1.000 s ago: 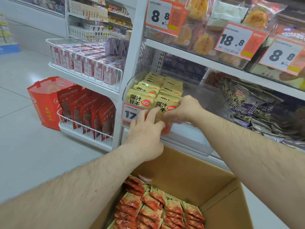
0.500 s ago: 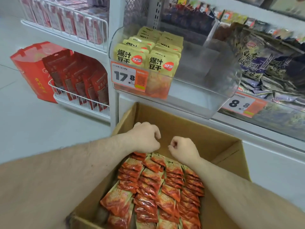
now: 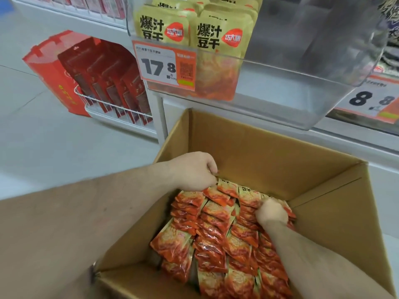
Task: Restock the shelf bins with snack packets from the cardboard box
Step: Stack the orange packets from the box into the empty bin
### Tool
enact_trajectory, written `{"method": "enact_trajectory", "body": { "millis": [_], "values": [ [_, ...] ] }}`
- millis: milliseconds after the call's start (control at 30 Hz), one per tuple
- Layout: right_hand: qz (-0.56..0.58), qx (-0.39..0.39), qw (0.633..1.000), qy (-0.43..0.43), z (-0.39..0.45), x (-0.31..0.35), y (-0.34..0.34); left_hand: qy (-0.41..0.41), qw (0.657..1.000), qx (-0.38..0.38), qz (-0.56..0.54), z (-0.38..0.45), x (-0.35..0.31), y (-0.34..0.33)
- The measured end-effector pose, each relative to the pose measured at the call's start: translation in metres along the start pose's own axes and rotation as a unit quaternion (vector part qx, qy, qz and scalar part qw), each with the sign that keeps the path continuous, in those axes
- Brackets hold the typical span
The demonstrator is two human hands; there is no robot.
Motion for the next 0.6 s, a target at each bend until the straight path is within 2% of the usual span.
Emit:
{"method": "enact_trajectory", "body": {
  "millis": [133,233,333,433,467,533,600],
  "values": [
    [0.099,-0.097,0.988,0.073,-0.012,0.013,0.027,0.025,0.996,0.019,-0.084,0.002,0.009,-0.011],
    [0.198,-0.147,0.964,0.098,-0.036,0.03,0.062,0.101,0.976,0.06,-0.181,-0.001,0.026,-0.021],
    [0.319,-0.165,0.925,0.127,-0.073,0.052,0.096,0.179,0.924,0.11,-0.321,-0.005,0.04,-0.033],
    [0.367,-0.168,0.878,0.259,-0.13,0.088,0.117,0.183,0.849,0.124,-0.48,-0.001,0.041,-0.041],
    [0.363,-0.17,0.861,0.312,-0.151,0.097,0.12,0.173,0.835,0.127,-0.507,-0.001,0.038,-0.043],
    [0.334,-0.168,0.836,0.401,-0.183,0.11,0.119,0.144,0.833,0.12,-0.52,0.0,0.029,-0.042],
    [0.319,-0.165,0.821,0.444,-0.195,0.108,0.111,0.129,0.851,0.09,-0.501,0.001,0.027,-0.041]
  ]
}}
Point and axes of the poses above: each hand's wrist, its own z-axis towards the middle knuckle, its own y-axis out of the back of the hand, x = y × z, the point moved 9 cm from there along z, towards the middle knuckle, and after that the axes turned 9 degrees about x, right-handed, at the moved point
